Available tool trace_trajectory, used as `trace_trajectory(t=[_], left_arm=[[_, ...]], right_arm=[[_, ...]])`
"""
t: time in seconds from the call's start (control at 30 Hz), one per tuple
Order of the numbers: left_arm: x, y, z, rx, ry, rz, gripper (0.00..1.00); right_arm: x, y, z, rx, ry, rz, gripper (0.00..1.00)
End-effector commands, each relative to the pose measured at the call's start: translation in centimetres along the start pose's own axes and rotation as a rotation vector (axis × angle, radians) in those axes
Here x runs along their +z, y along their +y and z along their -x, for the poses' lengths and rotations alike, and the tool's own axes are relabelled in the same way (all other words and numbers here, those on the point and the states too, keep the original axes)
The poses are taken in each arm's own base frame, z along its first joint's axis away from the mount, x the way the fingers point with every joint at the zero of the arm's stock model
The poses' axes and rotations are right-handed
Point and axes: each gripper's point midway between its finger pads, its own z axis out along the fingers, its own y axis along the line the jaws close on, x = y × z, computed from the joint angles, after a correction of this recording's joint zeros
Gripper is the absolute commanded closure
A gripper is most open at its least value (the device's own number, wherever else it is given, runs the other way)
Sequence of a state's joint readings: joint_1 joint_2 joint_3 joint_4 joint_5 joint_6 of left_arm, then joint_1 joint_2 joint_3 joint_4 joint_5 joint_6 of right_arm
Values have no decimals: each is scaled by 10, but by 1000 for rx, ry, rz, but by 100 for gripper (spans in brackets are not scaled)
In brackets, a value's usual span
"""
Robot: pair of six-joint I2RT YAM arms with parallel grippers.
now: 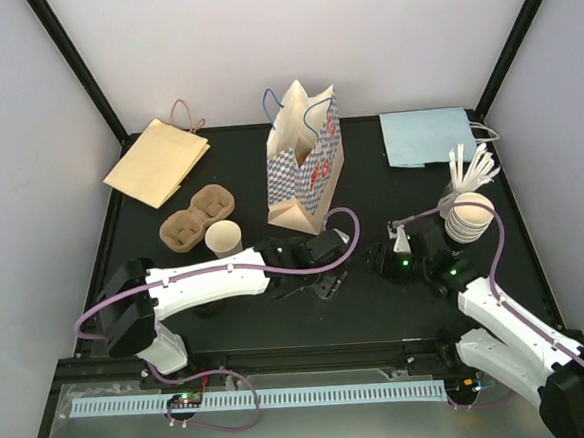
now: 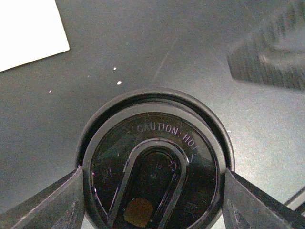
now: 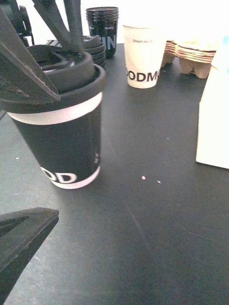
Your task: Pack the takeout coffee
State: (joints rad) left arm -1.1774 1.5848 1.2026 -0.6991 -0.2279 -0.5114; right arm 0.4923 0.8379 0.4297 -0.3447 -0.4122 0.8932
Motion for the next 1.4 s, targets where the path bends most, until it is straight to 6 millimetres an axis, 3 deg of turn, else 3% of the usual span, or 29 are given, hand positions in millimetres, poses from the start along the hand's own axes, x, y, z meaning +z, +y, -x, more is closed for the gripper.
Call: trace_trajectory(t=[0.0, 0.13, 0.4, 0.6, 0.9, 1.1, 1.2, 1.37], left_arm=[[-1, -8, -23, 132, 92, -87, 33], [0, -10, -23, 156, 103, -101, 32], [3, -11, -24, 156, 118, -101, 32], [3, -12, -24, 159, 117, -108, 33], [4, -13, -27, 168, 125, -115, 33], [5, -14, -31, 172, 128, -134, 33], [5, -15, -31, 178, 127, -144, 33], [5, -13, -31, 183, 130, -141, 33]], right_arm=[[-3, 7, 4, -128, 35, 35, 38], [1, 23, 4, -174, 71, 104, 38], [3, 19, -9, -182, 105, 142, 38], [16, -6, -26, -146, 166, 100, 38], [34, -65, -41, -35, 179, -74, 44], [37, -84, -50, 60, 220, -56, 45], [33, -74, -44, 18, 211, -33, 45], [12, -31, -11, -104, 90, 46, 42]])
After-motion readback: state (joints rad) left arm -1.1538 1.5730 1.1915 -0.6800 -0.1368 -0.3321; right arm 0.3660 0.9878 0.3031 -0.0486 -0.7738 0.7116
